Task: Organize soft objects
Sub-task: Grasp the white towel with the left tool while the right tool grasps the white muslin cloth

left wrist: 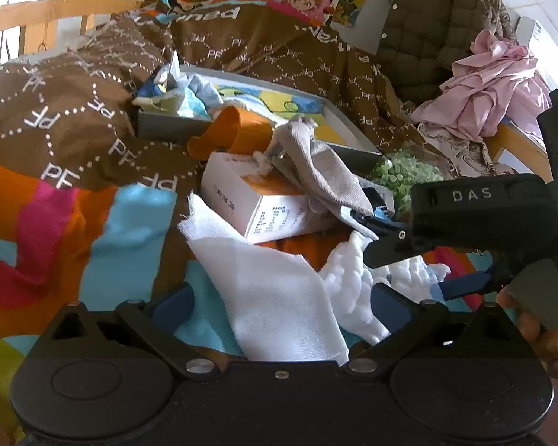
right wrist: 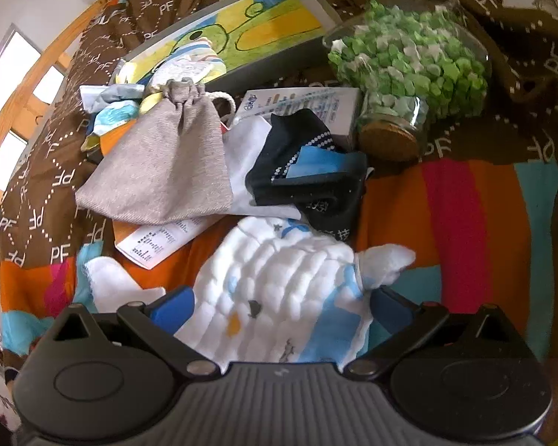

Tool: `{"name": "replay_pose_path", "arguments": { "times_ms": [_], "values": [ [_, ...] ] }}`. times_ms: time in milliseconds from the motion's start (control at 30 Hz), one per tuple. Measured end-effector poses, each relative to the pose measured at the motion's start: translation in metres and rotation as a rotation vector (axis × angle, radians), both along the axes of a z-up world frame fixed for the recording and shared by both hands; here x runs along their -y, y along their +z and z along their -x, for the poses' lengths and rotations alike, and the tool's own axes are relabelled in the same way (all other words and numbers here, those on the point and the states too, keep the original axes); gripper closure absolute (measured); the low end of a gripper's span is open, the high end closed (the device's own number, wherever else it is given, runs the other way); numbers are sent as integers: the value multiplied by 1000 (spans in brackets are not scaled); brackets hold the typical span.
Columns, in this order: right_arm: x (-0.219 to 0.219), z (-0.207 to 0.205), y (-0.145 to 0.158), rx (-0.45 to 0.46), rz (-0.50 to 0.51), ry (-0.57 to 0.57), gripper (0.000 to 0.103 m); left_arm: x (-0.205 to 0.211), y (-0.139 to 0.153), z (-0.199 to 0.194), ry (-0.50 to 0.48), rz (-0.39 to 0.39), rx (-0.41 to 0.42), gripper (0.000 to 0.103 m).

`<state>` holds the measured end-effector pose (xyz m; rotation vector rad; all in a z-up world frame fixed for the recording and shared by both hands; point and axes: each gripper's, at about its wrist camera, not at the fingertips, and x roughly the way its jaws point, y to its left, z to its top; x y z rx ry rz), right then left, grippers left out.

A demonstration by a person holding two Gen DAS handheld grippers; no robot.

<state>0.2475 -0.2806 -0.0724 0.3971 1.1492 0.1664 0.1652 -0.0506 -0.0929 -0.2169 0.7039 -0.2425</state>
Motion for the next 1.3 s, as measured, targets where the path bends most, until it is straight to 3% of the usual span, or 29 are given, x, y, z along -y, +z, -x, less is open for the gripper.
{"name": "replay_pose_path", "arguments": {
  "times_ms": [300, 600, 700, 967, 1167, 1300],
  "values": [
    [-9, -3, -5, 7, -6, 8, 0, -10, -3, -2, 65, 75, -40, 22],
    [-19, -4, -9, 17, 0, 38, 0, -8, -6, -3, 76, 22, -47, 39],
    [-24, -4, -9, 21, 26, 63, 0, -9, -6, -3, 77, 28, -53, 49],
    [-24, 0, -9, 11, 83, 84, 10, -10, -8, -3, 88, 38, -62, 71],
    [-26, 5, -4, 34, 113, 106, 17, -15, -8, -2, 105, 78, -60, 76],
    [-30, 10, 1, 66, 123, 138, 32, -13, -7, 0, 95, 72, -43, 83]
  ]
}}
